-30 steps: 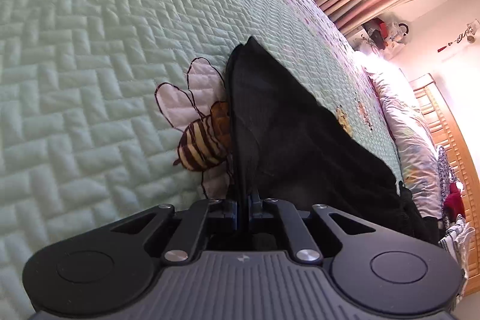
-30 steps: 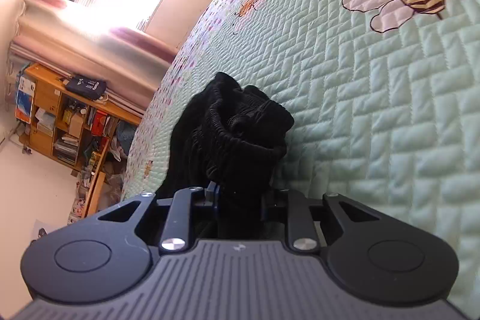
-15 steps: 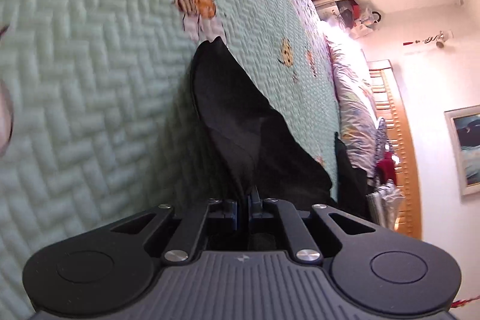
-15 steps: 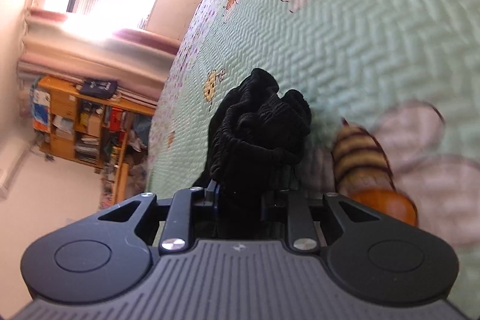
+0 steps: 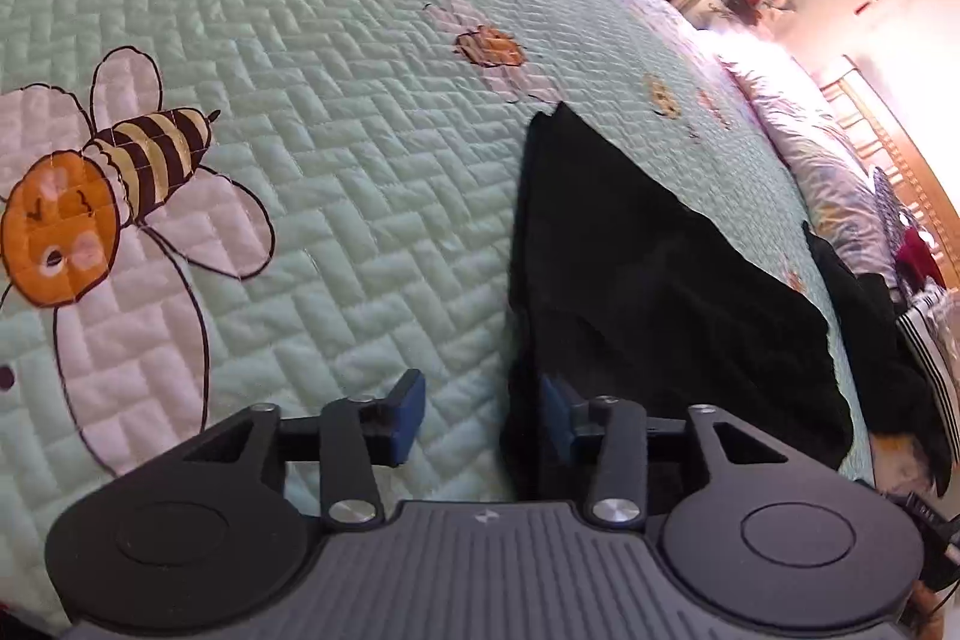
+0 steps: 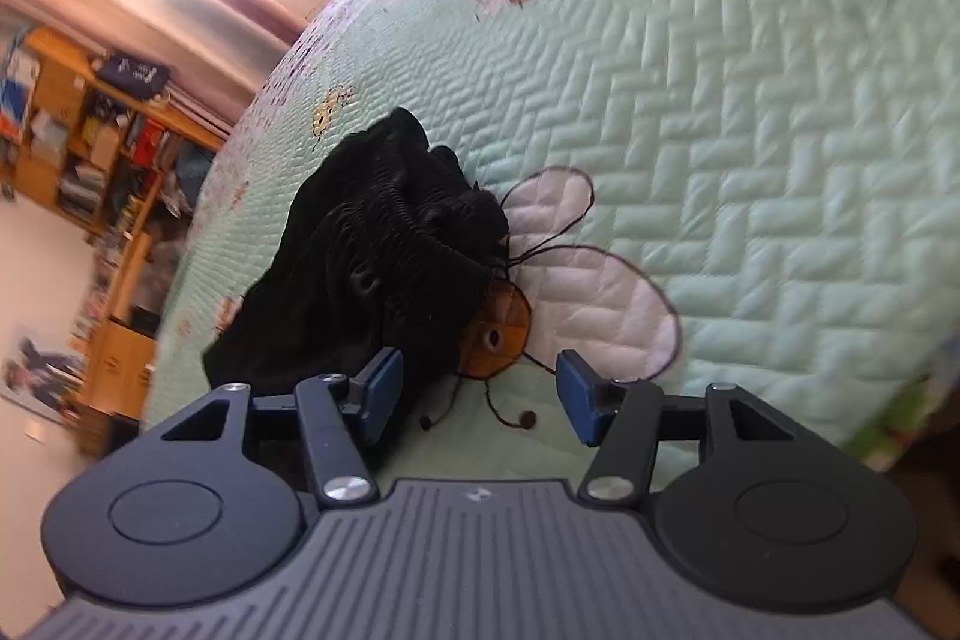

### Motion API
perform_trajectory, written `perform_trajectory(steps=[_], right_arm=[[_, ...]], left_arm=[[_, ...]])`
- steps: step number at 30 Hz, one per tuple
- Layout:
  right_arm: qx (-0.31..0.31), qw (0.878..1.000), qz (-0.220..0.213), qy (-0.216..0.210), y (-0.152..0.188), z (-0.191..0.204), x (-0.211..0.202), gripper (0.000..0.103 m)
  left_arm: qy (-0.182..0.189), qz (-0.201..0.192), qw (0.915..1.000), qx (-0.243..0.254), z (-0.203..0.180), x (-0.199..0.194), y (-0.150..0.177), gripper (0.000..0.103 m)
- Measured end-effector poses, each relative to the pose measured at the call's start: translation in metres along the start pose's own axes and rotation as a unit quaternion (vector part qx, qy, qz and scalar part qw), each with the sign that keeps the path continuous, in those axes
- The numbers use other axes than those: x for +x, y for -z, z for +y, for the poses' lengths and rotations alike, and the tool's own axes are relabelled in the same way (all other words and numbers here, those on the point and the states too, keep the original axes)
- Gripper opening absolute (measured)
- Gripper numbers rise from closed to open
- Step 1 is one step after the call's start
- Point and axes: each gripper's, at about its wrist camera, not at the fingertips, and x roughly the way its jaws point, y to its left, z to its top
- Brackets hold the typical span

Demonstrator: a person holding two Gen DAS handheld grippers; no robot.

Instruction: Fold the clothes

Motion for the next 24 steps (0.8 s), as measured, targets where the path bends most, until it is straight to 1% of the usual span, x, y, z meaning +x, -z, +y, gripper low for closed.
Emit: perform_trajectory(steps=[1,2,3,4,5,6,7,8,10,13,14,15,17,19,20,21,22,23,24], right_arm=[[-0.034,0.999,-0.013,-0.005,0.006,0.012,-0.008,0.06],[-0.084,0.996,-0.015,-0.029,0.014,0.032,-0.01,0.06],[-0.133,0.99,-0.017,-0.054,0.022,0.051,-0.012,0.06],[-0.188,0.979,-0.008,-0.075,0.035,0.077,-0.01,0.06],[-0.253,0.964,-0.004,-0.082,0.052,0.104,-0.004,0.06],[-0.318,0.944,0.001,-0.089,0.069,0.132,0.002,0.06],[-0.394,0.915,0.002,-0.093,0.092,0.161,0.011,0.059],[-0.466,0.88,0.003,-0.096,0.115,0.189,0.02,0.059],[-0.56,0.82,0.015,-0.116,0.155,0.227,0.039,0.058],[-0.621,0.771,0.038,-0.138,0.189,0.262,0.069,0.058],[-0.641,0.753,0.046,-0.145,0.201,0.274,0.079,0.058],[-0.666,0.731,0.048,-0.138,0.212,0.28,0.086,0.058],[-0.724,0.679,0.036,-0.114,0.234,0.285,0.093,0.058],[-0.776,0.623,0.024,-0.094,0.253,0.286,0.1,0.056],[-0.793,0.604,0.026,-0.081,0.258,0.285,0.104,0.054],[-0.809,0.584,0.027,-0.068,0.264,0.283,0.108,0.04],[-0.824,0.564,0.029,-0.055,0.269,0.281,0.112,0.019],[-0.829,0.556,0.03,-0.049,0.274,0.28,0.114,0.015],[-0.835,0.548,0.031,-0.042,0.279,0.279,0.115,0.015]], left_arm=[[0.004,-0.004,1.0,0.006,-0.002,-0.005,0.004,0.054],[0.005,-0.009,0.9999,0.01,-0.003,-0.009,0.009,0.058],[0.007,-0.014,0.9998,0.013,-0.004,-0.014,0.013,0.059],[0.008,-0.019,0.9997,0.013,-0.004,-0.019,0.015,0.059],[0.01,-0.025,0.9996,0.012,-0.004,-0.024,0.017,0.059],[0.013,-0.033,0.9993,0.008,-0.002,-0.029,0.019,0.06],[0.015,-0.041,0.999,0.005,0.0,-0.035,0.02,0.061],[0.017,-0.049,0.9987,0.003,0.002,-0.041,0.02,0.062],[0.016,-0.067,0.9977,0.001,0.007,-0.054,0.019,0.062],[0.013,-0.085,0.9963,-0.008,0.016,-0.069,0.016,0.069],[0.017,-0.087,0.996,-0.013,0.021,-0.072,0.015,0.069],[0.023,-0.088,0.9957,-0.018,0.025,-0.074,0.015,0.069],[0.035,-0.087,0.9953,-0.022,0.033,-0.076,0.014,0.07],[0.042,-0.085,0.9952,-0.022,0.039,-0.075,0.014,0.07],[0.046,-0.084,0.9952,-0.022,0.041,-0.073,0.014,0.07],[0.049,-0.083,0.9951,-0.022,0.042,-0.071,0.014,0.07],[0.053,-0.082,0.995,-0.021,0.044,-0.07,0.014,0.07],[0.057,-0.081,0.9948,-0.022,0.046,-0.068,0.014,0.07],[0.061,-0.079,0.9947,-0.024,0.047,-0.066,0.015,0.07]])
